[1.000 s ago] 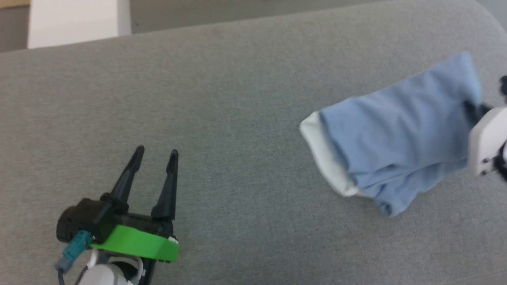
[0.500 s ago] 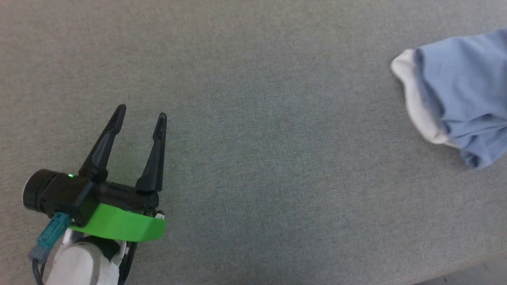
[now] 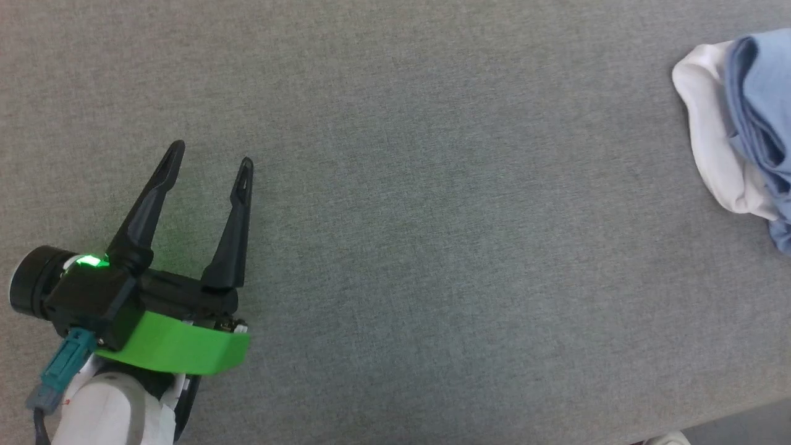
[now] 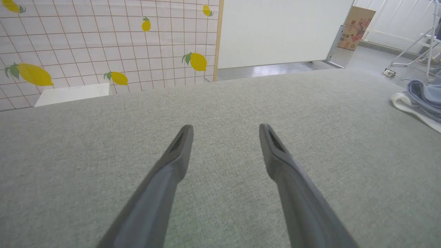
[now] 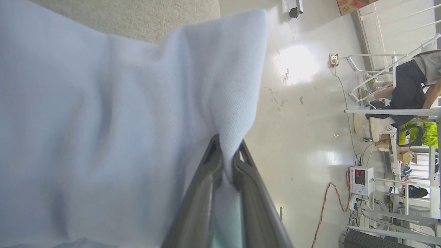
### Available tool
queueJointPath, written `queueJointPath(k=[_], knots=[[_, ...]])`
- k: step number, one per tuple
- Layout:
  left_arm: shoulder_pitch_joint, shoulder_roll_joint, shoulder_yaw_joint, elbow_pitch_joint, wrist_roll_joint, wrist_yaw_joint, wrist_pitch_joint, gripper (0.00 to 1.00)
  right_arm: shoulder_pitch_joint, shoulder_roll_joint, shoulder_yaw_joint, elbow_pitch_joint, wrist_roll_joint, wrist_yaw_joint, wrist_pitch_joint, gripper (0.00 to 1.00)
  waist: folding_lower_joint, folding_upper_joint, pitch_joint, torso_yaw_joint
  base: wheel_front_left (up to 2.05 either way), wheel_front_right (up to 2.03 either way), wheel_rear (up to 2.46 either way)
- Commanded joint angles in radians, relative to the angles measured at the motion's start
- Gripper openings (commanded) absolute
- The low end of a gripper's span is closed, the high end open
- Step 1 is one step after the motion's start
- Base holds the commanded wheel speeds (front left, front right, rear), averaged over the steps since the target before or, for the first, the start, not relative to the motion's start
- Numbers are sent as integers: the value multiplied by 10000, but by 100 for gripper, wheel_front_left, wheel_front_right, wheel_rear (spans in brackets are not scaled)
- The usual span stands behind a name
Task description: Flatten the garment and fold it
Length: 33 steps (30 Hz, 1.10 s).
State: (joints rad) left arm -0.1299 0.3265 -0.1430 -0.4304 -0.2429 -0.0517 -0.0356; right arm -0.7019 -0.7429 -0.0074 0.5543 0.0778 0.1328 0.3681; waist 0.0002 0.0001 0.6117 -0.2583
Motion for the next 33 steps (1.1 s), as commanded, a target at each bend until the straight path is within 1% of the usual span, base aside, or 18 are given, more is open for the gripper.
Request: queueJointPath(k=[1,2,3,4,11,17,21,24,28,30,33], knots=[[-213,97,14,-38,79,49,27,100,-198,173,-98,224,-76,-21,-64,22,-2,-1,30,31,0,0,0],[-225,97,5,-29,72,54,34,100,-264,228,-171,375,-171,-21,-145,37,-2,-1,12,42,0,0,0],[-234,94,0,-16,62,59,35,100,-321,257,-262,491,-269,-21,-220,75,-2,-1,-3,52,0,0,0],[-248,88,-4,9,48,66,27,100,-389,305,-398,643,-384,-21,-305,100,-2,-1,-25,64,0,0,0],[-286,-92,-38,355,-55,170,-271,100,-590,426,-767,1338,-772,-21,-882,100,-2,-1,-436,193,0,0,0],[-212,-376,87,972,-37,467,-983,100,-448,553,-832,1723,-670,-21,-1366,100,-2,-1,-1152,480,0,0,0],[-109,-638,168,1551,-134,641,-1531,100,-170,787,-853,1724,-449,-21,-1958,100,-2,-1,-1791,791,0,0,0],[29,-858,209,1976,-283,718,-1803,100,237,1172,-753,1558,-310,-21,-2523,100,-2,-1,-2318,1048,0,0,0],[270,-1137,270,2314,-443,831,-2017,100,948,1935,-720,1175,22,-21,-3165,100,-2,-1,-2895,1355,0,0,0],[368,-1240,318,2457,-531,869,-2073,100,1347,2328,-688,839,153,-21,-3386,100,-2,-1,-3138,1520,0,0,0],[564,-1352,248,2684,-691,794,-2109,100,2015,2962,-725,143,358,-21,-3567,100,-2,-1,-3493,1798,0,0,0]])
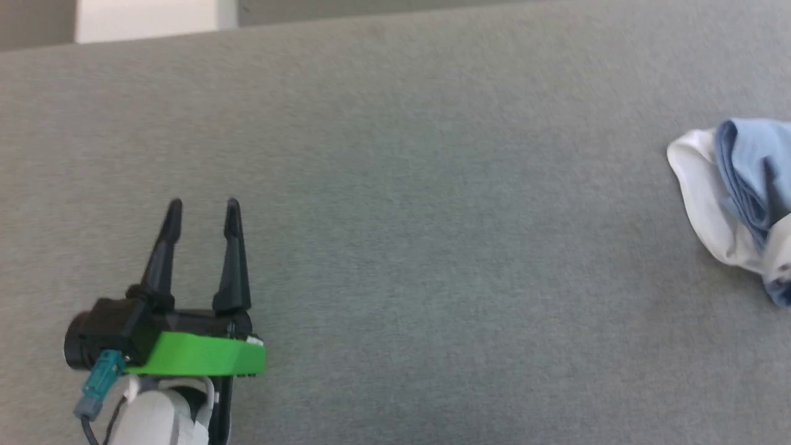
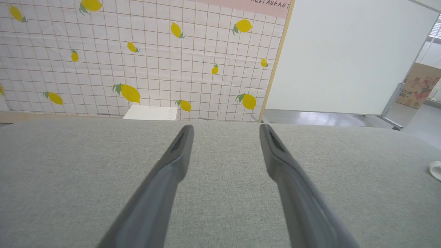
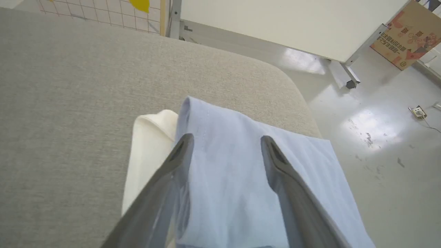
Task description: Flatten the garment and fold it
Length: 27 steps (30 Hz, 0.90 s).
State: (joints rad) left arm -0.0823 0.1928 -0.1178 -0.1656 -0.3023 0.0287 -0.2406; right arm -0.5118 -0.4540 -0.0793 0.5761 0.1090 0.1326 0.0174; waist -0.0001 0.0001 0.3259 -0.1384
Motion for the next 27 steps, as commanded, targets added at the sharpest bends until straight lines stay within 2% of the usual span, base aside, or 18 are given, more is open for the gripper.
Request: queueJointPath(k=[1,8,16,20,27], knots=[[133,-36,8,78,-109,2,-72,100,320,263,-15,-326,76,-19,-61,100,1,-1,-722,676,0,0,0],[429,-84,30,445,282,237,-164,100,2230,1866,-462,-2790,119,-19,-311,100,1,-1,-1474,1267,0,0,0],[932,-275,84,880,626,438,-206,100,3906,3603,-757,-4839,-338,-19,-1082,100,1,-1,-2468,1623,0,0,0],[1227,-324,14,1040,775,400,-209,100,4560,3962,-775,-5303,-333,-19,-1288,100,1,-1,-2930,1697,0,0,0],[1640,-480,-147,1227,894,213,-210,100,5432,4033,-619,-5293,-215,-19,-1872,100,1,-1,-3475,1662,0,0,0]])
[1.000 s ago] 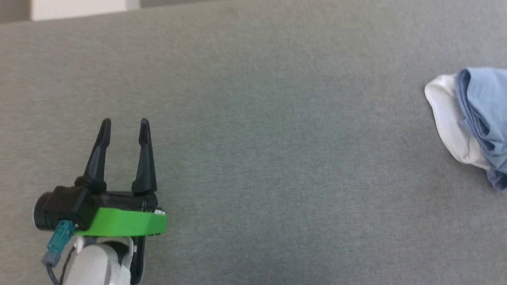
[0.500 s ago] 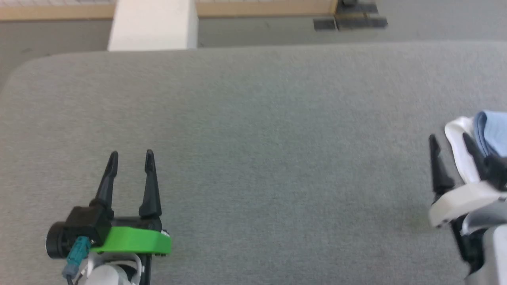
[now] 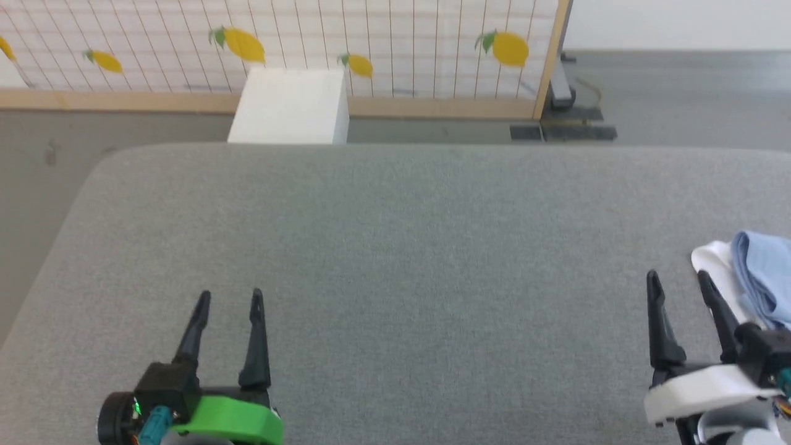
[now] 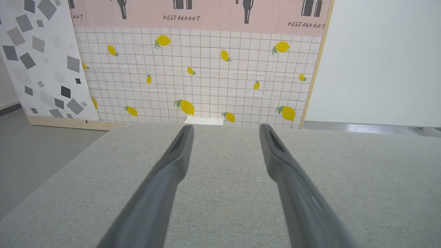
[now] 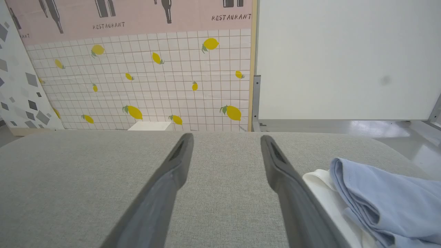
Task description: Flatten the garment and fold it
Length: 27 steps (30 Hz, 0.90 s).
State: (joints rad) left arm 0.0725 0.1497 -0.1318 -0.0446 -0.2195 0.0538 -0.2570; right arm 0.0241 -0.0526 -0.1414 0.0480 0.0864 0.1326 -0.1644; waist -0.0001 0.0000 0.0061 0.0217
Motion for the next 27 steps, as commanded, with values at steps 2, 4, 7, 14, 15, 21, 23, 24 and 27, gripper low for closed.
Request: queueJointPath(k=[2,4,7,14,15,21,23,24,27], knots=[[185,-106,-12,55,65,-127,-46,100,241,21,-94,155,116,-19,-212,100,1,0,-409,21,0,0,0],[288,-140,-9,150,83,-205,-46,100,342,21,-139,326,213,-19,-309,100,1,0,-499,-38,0,0,0],[398,-209,0,282,126,-279,-46,100,456,22,-150,556,349,-19,-409,100,1,0,-606,-116,0,0,0],[640,-429,135,391,98,-422,-47,100,624,23,-82,838,417,-19,-480,100,1,0,-697,-253,0,0,0],[658,-447,154,385,108,-435,-47,100,621,23,-85,842,425,-19,-487,100,1,0,-683,-263,0,0,0],[549,-473,177,363,106,-410,30,0,530,6,-92,807,367,-2,-416,0,1,0,-642,-269,0,0,0],[528,-481,195,365,139,-412,71,0,518,6,-68,787,347,-2,-383,0,1,0,-633,-268,0,0,0],[515,-487,207,365,161,-413,98,0,509,6,-52,773,334,-3,-361,0,1,0,-627,-268,0,0,0],[486,-499,233,367,209,-416,156,0,492,7,-17,744,306,-3,-314,0,1,0,-613,-267,0,0,0]])
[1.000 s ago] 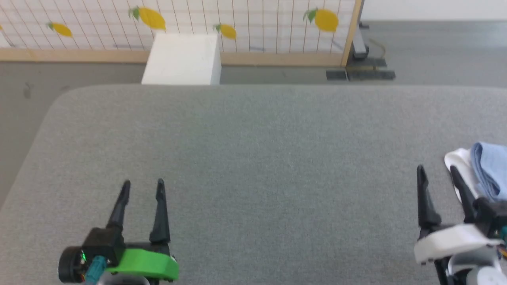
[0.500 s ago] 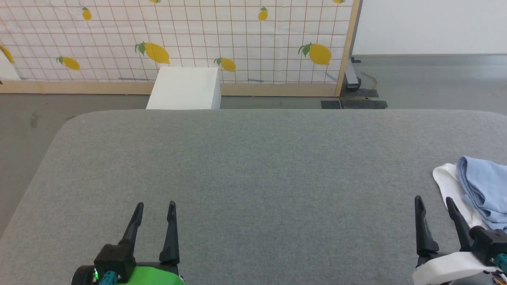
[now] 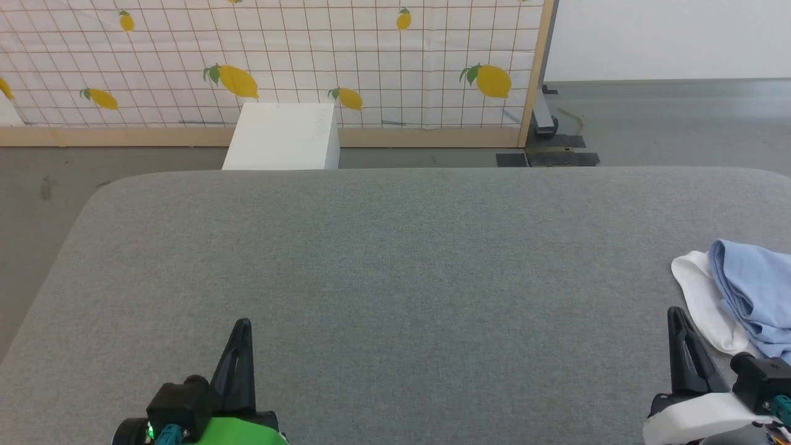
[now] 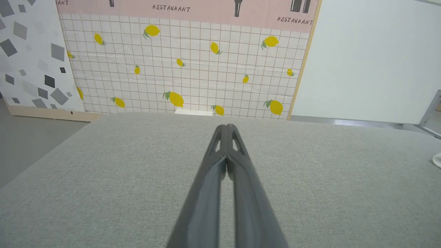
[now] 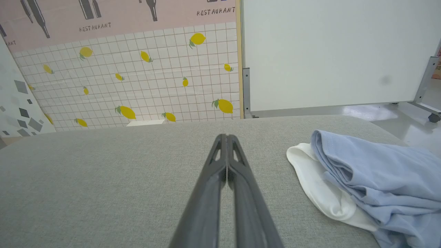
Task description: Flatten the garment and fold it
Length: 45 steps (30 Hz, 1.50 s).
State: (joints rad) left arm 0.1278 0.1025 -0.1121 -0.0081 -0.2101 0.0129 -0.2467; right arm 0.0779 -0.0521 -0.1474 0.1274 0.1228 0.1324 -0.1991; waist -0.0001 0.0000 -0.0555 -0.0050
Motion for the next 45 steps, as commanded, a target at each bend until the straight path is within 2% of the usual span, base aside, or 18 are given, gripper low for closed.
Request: queueJointPath(k=[1,45], knots=[[-78,-32,46,4,134,-9,75,0,-53,1,56,-62,-69,-1,51,0,1,0,8,1,0,0,0],[-543,-222,463,34,897,-56,1003,0,-335,8,606,-532,-519,-7,804,0,1,0,220,20,0,0,0]])
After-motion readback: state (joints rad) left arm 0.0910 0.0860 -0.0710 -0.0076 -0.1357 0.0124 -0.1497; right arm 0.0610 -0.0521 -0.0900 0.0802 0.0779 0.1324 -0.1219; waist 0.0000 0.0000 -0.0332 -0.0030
